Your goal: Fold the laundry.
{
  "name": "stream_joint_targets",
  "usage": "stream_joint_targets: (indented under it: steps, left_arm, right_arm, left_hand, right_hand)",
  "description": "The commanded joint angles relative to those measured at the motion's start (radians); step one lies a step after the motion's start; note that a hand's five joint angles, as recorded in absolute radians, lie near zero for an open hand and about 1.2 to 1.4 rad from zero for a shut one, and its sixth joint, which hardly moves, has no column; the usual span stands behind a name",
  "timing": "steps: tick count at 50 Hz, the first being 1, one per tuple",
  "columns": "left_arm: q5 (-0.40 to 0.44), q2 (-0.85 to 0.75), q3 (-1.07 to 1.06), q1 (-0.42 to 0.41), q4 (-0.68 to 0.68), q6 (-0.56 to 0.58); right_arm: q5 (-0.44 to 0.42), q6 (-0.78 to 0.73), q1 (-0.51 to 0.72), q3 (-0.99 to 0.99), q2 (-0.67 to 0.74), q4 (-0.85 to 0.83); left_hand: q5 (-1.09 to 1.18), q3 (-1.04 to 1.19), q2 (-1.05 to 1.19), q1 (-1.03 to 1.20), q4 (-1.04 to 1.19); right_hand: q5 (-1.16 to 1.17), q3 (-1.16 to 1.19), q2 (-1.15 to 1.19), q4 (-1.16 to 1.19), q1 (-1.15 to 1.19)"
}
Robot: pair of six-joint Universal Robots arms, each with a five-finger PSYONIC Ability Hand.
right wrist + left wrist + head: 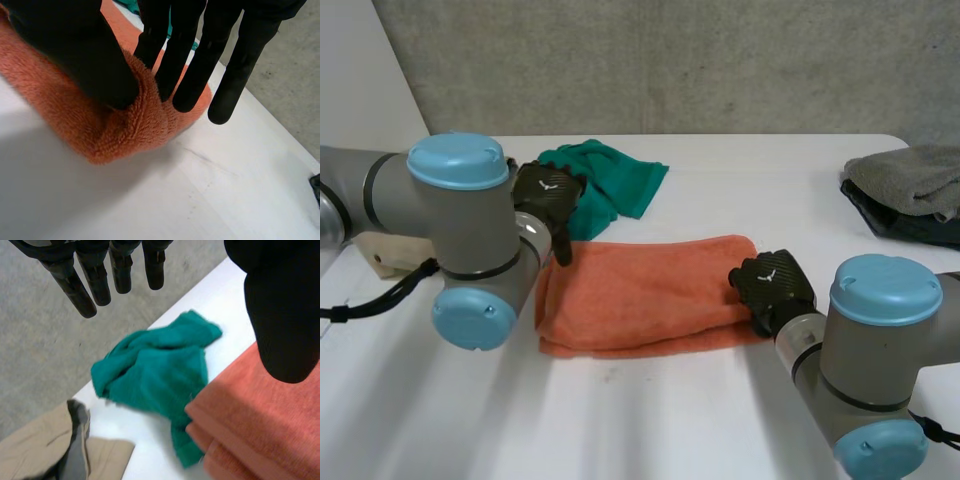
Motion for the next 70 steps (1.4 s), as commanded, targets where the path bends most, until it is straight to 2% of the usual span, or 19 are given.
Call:
stream_joint_targets:
  steps: [1, 6, 12, 20, 25, 29, 30, 31, 32, 33, 36, 38, 40, 44, 47, 55, 59, 62, 70]
  left_arm:
    - [-0.047, 0.044, -0.027, -0.02, 0.022, -0.028]
    - [-0.035, 0.104, -0.071, -0.003, 0.016, -0.055]
    - [0.009, 0.167, -0.108, 0.014, 0.019, -0.08]
    - [0.026, 0.225, -0.121, 0.026, 0.012, -0.12]
    - [0.023, 0.259, -0.137, 0.032, 0.007, -0.149]
    - [0.029, 0.282, -0.154, 0.04, 0.006, -0.169]
    - [0.029, 0.286, -0.157, 0.039, 0.006, -0.173]
    - [0.031, 0.289, -0.159, 0.036, 0.006, -0.178]
    - [0.034, 0.293, -0.16, 0.031, 0.004, -0.184]
    - [0.035, 0.293, -0.159, 0.028, 0.002, -0.187]
    - [0.04, 0.291, -0.15, 0.016, -0.004, -0.196]
    - [0.04, 0.291, -0.142, 0.009, -0.005, -0.201]
    - [0.039, 0.291, -0.127, -0.001, -0.008, -0.212]
    - [0.043, 0.29, -0.09, -0.039, -0.02, -0.231]
    - [0.051, 0.279, -0.058, -0.072, -0.031, -0.244]
    - [0.059, 0.147, 0.027, -0.191, -0.215, -0.349]
    - [0.028, 0.057, 0.036, -0.225, -0.29, -0.399]
    - [-0.009, 0.006, 0.043, -0.239, -0.306, -0.414]
    - [-0.231, -0.079, 0.054, -0.253, -0.312, -0.376]
  right_arm:
    - [0.012, -0.057, -0.055, 0.02, -0.022, 0.027]
    - [0.011, -0.181, -0.182, 0.038, -0.072, 0.076]
    - [0.026, -0.347, -0.218, 0.02, -0.111, 0.041]
    - [0.005, -0.425, 0.072, -0.014, -0.155, -0.152]
    - [-0.196, -0.433, 0.285, 0.05, -0.076, -0.276]
    - [-0.348, -0.465, 0.35, 0.084, -0.011, -0.338]
    - [-0.344, -0.474, 0.347, 0.083, -0.002, -0.338]
    - [-0.329, -0.482, 0.341, 0.077, 0.006, -0.334]
    - [-0.28, -0.487, 0.329, 0.059, 0.013, -0.317]
    - [-0.247, -0.482, 0.321, 0.049, 0.01, -0.304]
    - [-0.136, -0.391, 0.286, 0.037, -0.041, -0.237]
    - [-0.112, -0.285, 0.267, 0.031, -0.115, -0.194]
    - [-0.117, -0.068, 0.232, 0.012, -0.222, -0.125]
    - [-0.158, 0.256, 0.163, -0.073, -0.283, 0.058]
    - [-0.198, 0.352, 0.126, -0.162, -0.247, 0.188]
    - [-0.256, 0.336, 0.053, -0.536, 0.028, 0.637]
    - [-0.269, 0.331, 0.048, -0.655, 0.136, 0.751]
    - [-0.276, 0.325, 0.051, -0.693, 0.181, 0.78]
    - [-0.238, 0.19, 0.057, -0.664, 0.247, 0.737]
  left_hand:
    - [-0.048, -0.038, -0.029, -0.039, -0.034]
    - [-0.048, -0.038, -0.029, -0.039, -0.034]
    - [-0.048, -0.038, -0.029, -0.039, -0.034]
    - [-0.048, -0.038, -0.029, -0.039, -0.034]
    - [-0.048, -0.038, -0.029, -0.039, -0.034]
    - [-0.048, -0.038, -0.029, -0.039, -0.034]
    - [-0.048, -0.038, -0.029, -0.039, -0.034]
    - [-0.048, -0.038, -0.029, -0.039, -0.034]
    - [-0.048, -0.038, -0.029, -0.039, -0.034]
    - [-0.048, -0.038, -0.029, -0.039, -0.034]
    - [-0.048, -0.038, -0.029, -0.039, -0.034]
    - [-0.048, -0.038, -0.029, -0.039, -0.034]
    - [-0.048, -0.038, -0.029, -0.039, -0.034]
    - [-0.048, -0.038, -0.029, -0.039, -0.034]
    - [-0.048, -0.038, -0.029, -0.039, -0.034]
    - [-0.048, -0.038, -0.029, -0.039, -0.034]
    - [-0.048, -0.038, -0.029, -0.039, -0.034]
    - [-0.048, -0.038, -0.029, -0.039, -0.034]
    - [-0.048, -0.038, -0.029, -0.039, -0.034]
  right_hand:
    - [0.24, 0.228, 0.227, 0.219, 0.305]
    - [0.24, 0.228, 0.227, 0.219, 0.305]
    - [0.24, 0.228, 0.227, 0.219, 0.305]
    - [0.24, 0.228, 0.227, 0.219, 0.305]
    - [0.24, 0.228, 0.227, 0.219, 0.305]
    - [0.24, 0.228, 0.227, 0.219, 0.305]
    - [0.237, 0.224, 0.224, 0.216, 0.302]
    - [-0.068, -0.081, -0.081, -0.089, -0.003]
    - [-0.906, -0.918, -0.919, -0.926, -0.84]
    - [-0.982, -0.994, -0.995, -1.002, -0.916]
    - [-0.982, -0.994, -0.995, -1.002, -0.916]
    - [-0.982, -0.994, -0.995, -1.002, -0.916]
    - [-0.982, -0.994, -0.995, -1.002, -0.916]
    - [-0.982, -0.994, -0.995, -1.002, -0.916]
    - [-0.982, -0.994, -0.995, -1.002, -0.916]
    - [-0.982, -0.994, -0.995, -1.002, -0.916]
    - [-0.982, -0.994, -0.995, -1.002, -0.916]
    - [-0.982, -0.994, -0.995, -1.002, -0.916]
    - [-0.982, -0.994, -0.995, -1.002, -0.916]
